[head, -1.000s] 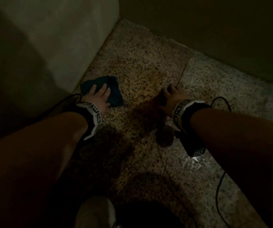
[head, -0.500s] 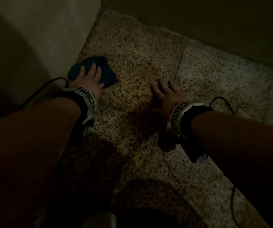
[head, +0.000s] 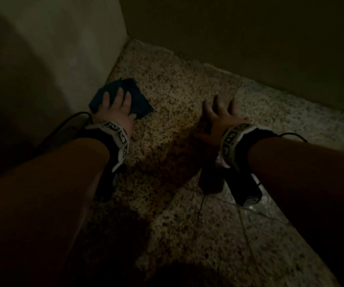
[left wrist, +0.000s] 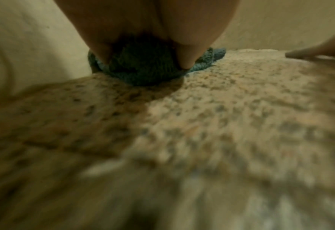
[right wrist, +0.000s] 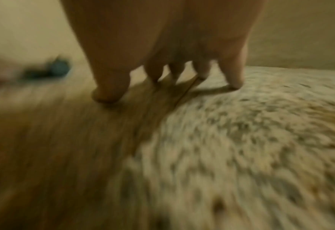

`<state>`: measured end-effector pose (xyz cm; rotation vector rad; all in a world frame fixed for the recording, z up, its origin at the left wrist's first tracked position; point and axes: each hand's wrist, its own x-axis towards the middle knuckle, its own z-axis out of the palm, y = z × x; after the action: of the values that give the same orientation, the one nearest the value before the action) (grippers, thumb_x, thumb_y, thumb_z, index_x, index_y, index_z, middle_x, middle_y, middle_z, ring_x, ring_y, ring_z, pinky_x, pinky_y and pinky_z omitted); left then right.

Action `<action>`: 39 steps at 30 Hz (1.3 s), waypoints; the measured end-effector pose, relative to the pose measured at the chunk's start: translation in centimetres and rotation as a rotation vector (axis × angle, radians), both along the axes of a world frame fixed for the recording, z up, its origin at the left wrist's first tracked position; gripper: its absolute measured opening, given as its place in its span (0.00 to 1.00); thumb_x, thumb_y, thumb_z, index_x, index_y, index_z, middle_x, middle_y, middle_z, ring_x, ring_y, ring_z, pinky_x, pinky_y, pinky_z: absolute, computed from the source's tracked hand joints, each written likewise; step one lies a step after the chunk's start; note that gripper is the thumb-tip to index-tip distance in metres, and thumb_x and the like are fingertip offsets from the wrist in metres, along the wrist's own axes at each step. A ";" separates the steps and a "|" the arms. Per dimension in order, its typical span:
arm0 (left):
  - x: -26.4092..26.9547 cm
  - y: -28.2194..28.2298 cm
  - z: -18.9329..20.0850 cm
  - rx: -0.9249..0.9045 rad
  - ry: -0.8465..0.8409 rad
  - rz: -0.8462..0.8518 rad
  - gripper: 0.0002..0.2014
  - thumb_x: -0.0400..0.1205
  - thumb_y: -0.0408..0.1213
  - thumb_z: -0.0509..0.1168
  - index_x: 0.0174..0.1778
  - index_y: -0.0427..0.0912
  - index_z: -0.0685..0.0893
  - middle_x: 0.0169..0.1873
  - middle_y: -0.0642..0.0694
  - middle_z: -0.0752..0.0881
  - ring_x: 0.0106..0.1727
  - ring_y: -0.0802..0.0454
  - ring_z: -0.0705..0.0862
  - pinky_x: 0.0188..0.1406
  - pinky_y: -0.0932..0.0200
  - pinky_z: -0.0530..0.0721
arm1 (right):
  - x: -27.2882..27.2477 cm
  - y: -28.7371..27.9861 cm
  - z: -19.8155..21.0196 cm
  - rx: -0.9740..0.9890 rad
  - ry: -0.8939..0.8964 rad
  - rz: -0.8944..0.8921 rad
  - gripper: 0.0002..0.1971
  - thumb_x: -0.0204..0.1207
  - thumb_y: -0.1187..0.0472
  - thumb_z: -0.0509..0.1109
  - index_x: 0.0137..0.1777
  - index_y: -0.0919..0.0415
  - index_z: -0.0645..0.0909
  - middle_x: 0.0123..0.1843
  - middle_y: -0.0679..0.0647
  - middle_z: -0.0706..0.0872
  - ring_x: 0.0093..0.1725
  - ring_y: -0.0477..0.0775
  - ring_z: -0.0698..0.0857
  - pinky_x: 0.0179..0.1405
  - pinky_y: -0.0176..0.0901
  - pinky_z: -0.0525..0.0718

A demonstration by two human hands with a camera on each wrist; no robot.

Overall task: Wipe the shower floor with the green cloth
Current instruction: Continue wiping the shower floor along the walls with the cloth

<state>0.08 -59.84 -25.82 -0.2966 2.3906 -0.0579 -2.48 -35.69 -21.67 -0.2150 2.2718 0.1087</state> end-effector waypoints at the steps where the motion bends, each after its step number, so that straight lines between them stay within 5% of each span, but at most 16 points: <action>1: -0.4 0.3 0.2 0.004 -0.003 0.022 0.30 0.89 0.49 0.40 0.82 0.45 0.32 0.82 0.47 0.33 0.82 0.37 0.37 0.81 0.44 0.46 | 0.0 -0.1 -0.2 0.003 -0.014 -0.002 0.47 0.72 0.26 0.55 0.80 0.38 0.29 0.82 0.44 0.26 0.81 0.66 0.31 0.76 0.78 0.50; 14: -11.5 2.2 1.6 -0.011 0.133 -0.085 0.30 0.89 0.48 0.44 0.83 0.41 0.40 0.83 0.42 0.42 0.82 0.37 0.44 0.79 0.47 0.47 | -0.5 0.4 -1.2 -0.026 -0.084 -0.057 0.49 0.73 0.30 0.61 0.79 0.36 0.26 0.80 0.42 0.22 0.80 0.64 0.27 0.75 0.79 0.46; 18: -12.0 2.6 2.5 -0.072 0.064 -0.164 0.29 0.89 0.47 0.45 0.83 0.42 0.42 0.83 0.41 0.41 0.82 0.38 0.44 0.78 0.44 0.47 | -0.5 0.4 -1.5 -0.031 -0.077 -0.056 0.49 0.76 0.36 0.65 0.78 0.35 0.26 0.79 0.42 0.21 0.80 0.64 0.27 0.75 0.79 0.46; 23: -8.8 2.9 4.3 -0.007 0.005 -0.227 0.27 0.90 0.43 0.44 0.84 0.41 0.43 0.82 0.40 0.40 0.82 0.37 0.43 0.78 0.45 0.47 | -0.6 0.2 -1.1 -0.019 -0.073 -0.072 0.49 0.75 0.35 0.66 0.79 0.35 0.28 0.80 0.41 0.22 0.80 0.64 0.28 0.75 0.79 0.47; 31: 3.5 5.7 3.3 0.209 0.051 -0.204 0.28 0.88 0.44 0.49 0.84 0.48 0.49 0.83 0.43 0.43 0.83 0.39 0.43 0.80 0.36 0.48 | -0.2 0.7 0.5 -0.029 -0.034 0.018 0.49 0.74 0.32 0.62 0.81 0.41 0.30 0.83 0.47 0.28 0.82 0.65 0.34 0.78 0.71 0.54; 35: 5.0 7.7 4.1 0.030 -0.221 -0.421 0.27 0.88 0.43 0.51 0.84 0.46 0.51 0.82 0.39 0.35 0.80 0.32 0.33 0.78 0.31 0.42 | 0.7 3.8 1.1 0.070 -0.004 0.057 0.49 0.74 0.30 0.59 0.83 0.46 0.31 0.84 0.52 0.31 0.83 0.63 0.37 0.80 0.65 0.53; 39: 3.6 7.6 3.5 -0.112 -0.296 -0.590 0.29 0.88 0.46 0.53 0.84 0.46 0.51 0.81 0.37 0.33 0.79 0.29 0.31 0.77 0.30 0.43 | 2.1 6.5 0.5 0.072 -0.002 0.045 0.49 0.73 0.28 0.57 0.81 0.43 0.28 0.83 0.50 0.27 0.83 0.63 0.35 0.80 0.67 0.50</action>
<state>3.66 -52.21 -22.34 0.3527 2.1046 -0.4734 -0.38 -29.23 -21.15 -0.2286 2.2568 0.2134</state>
